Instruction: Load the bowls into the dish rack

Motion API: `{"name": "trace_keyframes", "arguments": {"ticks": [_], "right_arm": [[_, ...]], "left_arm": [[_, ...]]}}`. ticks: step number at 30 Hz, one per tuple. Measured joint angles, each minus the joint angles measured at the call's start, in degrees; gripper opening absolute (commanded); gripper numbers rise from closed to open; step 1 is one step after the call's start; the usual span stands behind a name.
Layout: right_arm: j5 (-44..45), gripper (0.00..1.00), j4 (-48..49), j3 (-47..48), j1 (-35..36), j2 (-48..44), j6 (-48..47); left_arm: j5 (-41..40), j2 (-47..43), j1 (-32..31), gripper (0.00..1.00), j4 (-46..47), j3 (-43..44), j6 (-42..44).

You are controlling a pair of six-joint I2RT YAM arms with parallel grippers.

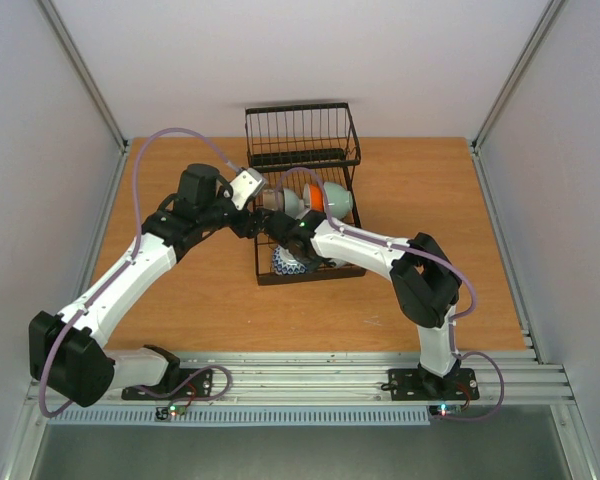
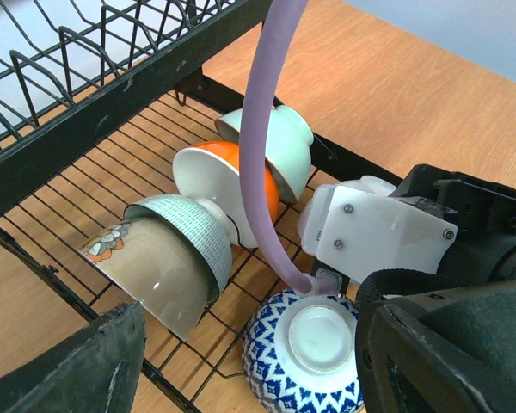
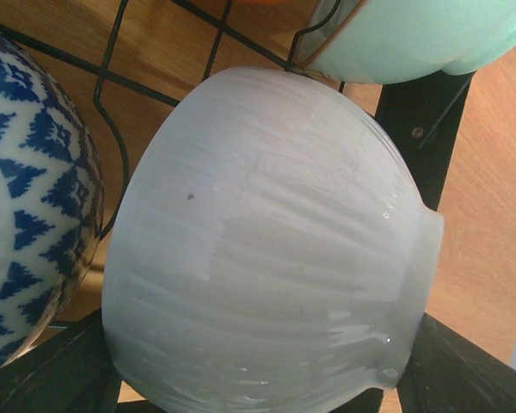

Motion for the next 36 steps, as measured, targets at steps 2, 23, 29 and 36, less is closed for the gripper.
{"name": "trace_keyframes", "arguments": {"ticks": [2,23,29,36], "right_arm": [[0.37,0.82,0.42,-0.35,0.07,-0.04,0.02],[-3.8,0.98,6.71,-3.08,0.11,-0.9,-0.44],[-4.26,0.98,7.26,-3.41,0.11,-1.29,-0.44],[-7.43,0.99,7.78,-5.73,0.48,-6.03,-0.44]], "left_arm": [[0.04,0.0,-0.02,0.71,0.0,0.0,0.0],[0.52,0.0,-0.09,0.72,0.11,0.0,0.17],[0.59,0.0,-0.09,0.72,0.11,0.0,0.17],[1.7,0.02,-0.5,0.72,0.0,0.0,0.2]]}}
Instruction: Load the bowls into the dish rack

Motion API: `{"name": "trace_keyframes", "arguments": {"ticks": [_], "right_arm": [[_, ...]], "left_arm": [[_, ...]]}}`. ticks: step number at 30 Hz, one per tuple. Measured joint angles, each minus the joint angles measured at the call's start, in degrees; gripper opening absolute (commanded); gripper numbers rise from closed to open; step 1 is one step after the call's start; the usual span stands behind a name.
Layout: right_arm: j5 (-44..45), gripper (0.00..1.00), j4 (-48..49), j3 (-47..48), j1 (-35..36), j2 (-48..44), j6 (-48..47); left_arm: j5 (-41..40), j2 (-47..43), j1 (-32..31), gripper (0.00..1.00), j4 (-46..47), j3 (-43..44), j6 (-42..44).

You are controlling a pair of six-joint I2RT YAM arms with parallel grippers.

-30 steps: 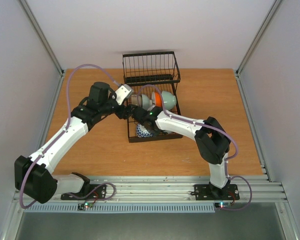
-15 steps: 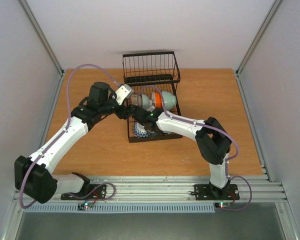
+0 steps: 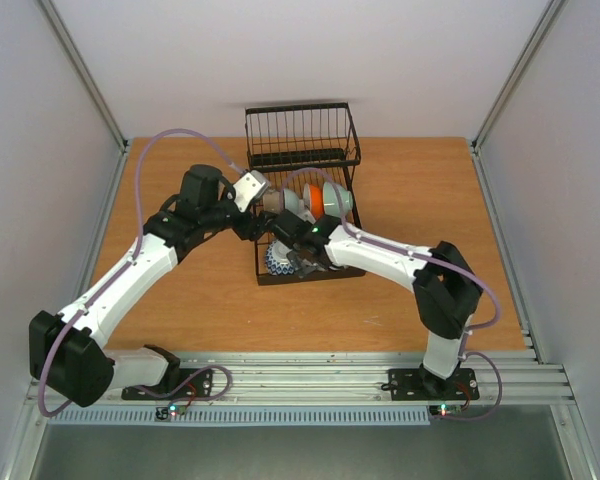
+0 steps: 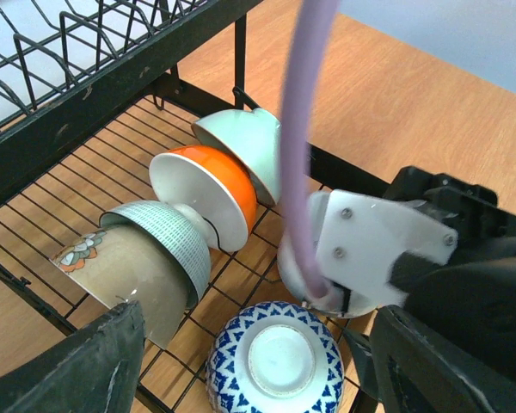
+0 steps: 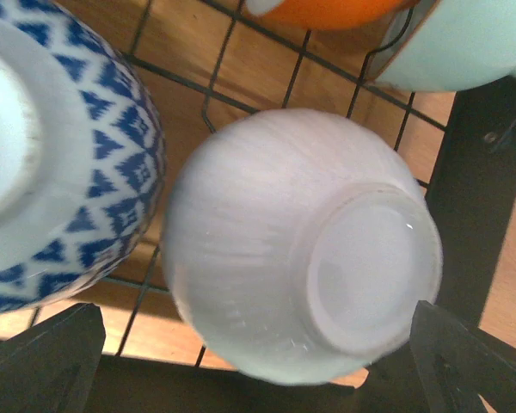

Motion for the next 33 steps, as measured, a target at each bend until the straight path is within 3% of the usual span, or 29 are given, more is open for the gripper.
{"name": "trace_keyframes", "arguments": {"ticks": [16,25,33], "right_arm": [[-0.68,0.99,1.84,-2.03,0.39,-18.6,-1.46],[-2.47,0.98,2.58,-9.46,-1.31,-32.02,-0.76],[-2.62,0.99,3.08,-14.75,-1.79,-37.33,1.44]], "left_arm": [[-2.71,0.13,1.07,0.73,-0.79,0.17,0.09],[-3.28,0.57,8.0,0.74,-2.54,2.01,-1.4],[-0.55,0.55,15.28,0.74,-3.1,2.49,-2.91]]}}
